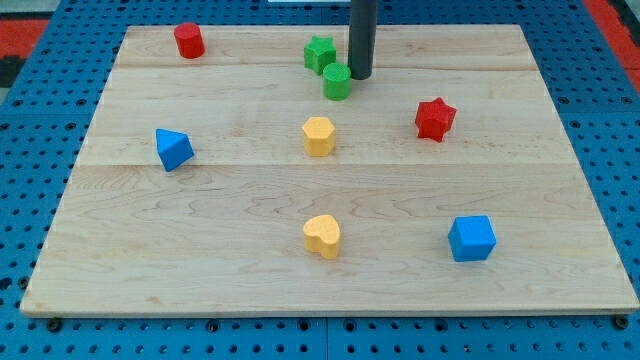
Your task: Slide red star to the top right
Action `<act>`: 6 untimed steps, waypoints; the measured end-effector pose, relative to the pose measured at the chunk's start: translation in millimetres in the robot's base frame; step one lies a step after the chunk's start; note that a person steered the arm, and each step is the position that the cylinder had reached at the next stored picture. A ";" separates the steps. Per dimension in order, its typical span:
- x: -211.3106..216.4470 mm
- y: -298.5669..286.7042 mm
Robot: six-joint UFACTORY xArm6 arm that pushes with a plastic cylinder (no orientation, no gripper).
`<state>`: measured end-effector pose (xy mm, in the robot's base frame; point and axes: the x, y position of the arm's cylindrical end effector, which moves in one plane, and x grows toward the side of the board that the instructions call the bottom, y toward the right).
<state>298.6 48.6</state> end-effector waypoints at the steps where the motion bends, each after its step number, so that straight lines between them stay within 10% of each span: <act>1: 6.1 -1.0; 4: 107.1 73.0; 6: 45.1 128.6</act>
